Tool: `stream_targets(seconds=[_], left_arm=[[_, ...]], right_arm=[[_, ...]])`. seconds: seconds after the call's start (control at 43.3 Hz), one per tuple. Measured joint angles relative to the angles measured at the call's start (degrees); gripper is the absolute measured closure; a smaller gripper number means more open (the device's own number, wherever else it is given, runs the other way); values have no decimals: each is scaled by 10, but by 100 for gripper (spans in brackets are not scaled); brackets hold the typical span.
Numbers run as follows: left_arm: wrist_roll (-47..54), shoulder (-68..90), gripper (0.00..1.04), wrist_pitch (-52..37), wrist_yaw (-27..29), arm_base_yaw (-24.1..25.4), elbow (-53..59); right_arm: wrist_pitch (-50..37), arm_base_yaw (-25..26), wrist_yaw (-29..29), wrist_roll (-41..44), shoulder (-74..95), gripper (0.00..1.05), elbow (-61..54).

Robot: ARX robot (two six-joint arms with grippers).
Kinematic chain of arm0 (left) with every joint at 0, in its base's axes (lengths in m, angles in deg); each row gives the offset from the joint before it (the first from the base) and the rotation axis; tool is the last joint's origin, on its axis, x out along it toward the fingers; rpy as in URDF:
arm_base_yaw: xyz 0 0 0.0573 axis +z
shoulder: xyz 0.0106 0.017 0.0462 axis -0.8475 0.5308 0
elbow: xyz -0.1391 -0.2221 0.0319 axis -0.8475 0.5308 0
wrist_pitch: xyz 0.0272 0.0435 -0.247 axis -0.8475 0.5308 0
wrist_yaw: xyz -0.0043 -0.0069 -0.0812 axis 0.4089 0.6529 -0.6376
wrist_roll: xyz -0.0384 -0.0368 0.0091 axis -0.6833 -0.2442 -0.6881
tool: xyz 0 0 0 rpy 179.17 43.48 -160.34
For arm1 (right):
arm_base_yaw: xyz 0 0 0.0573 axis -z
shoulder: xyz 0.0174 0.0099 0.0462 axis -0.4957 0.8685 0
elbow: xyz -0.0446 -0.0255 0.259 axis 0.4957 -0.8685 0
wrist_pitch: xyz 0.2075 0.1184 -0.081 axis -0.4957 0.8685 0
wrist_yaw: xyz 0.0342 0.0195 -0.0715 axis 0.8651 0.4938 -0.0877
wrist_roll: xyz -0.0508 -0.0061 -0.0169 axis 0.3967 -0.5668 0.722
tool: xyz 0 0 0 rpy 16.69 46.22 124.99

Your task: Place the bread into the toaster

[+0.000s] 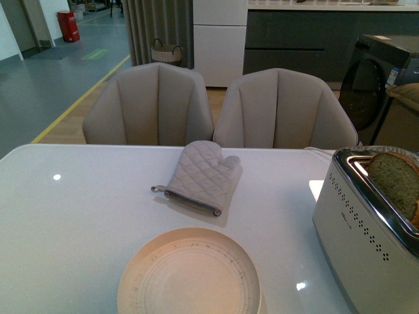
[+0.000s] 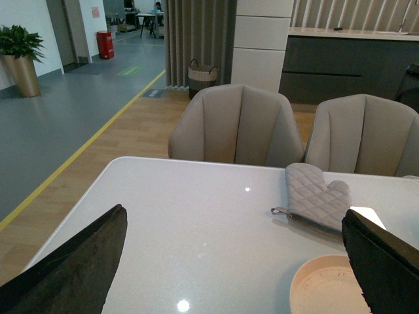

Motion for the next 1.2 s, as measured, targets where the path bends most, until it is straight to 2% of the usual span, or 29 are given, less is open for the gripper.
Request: stream_targets(seconds=[0.092, 0.508, 0.554, 0.901, 0.947, 1.016, 1.201], left_arm=[[0, 0, 7, 0, 0, 0, 0], [0, 0, 7, 0, 0, 0, 0], [0, 0, 7, 0, 0, 0, 0], [0, 0, 7, 0, 0, 0, 0], [0, 0, 7, 0, 0, 0, 0], [0, 0, 7, 0, 0, 0, 0], [0, 0, 7, 0, 0, 0, 0]], right_arm=[[80, 0, 0, 0, -68, 103, 0], [86, 0, 0, 0, -84, 103, 0], [86, 0, 0, 0, -84, 95, 0], [86, 0, 0, 0, -84, 20, 0], [86, 0, 0, 0, -84, 13, 0], [86, 0, 0, 0, -84, 7, 0], [86, 0, 0, 0, -84, 9, 0]])
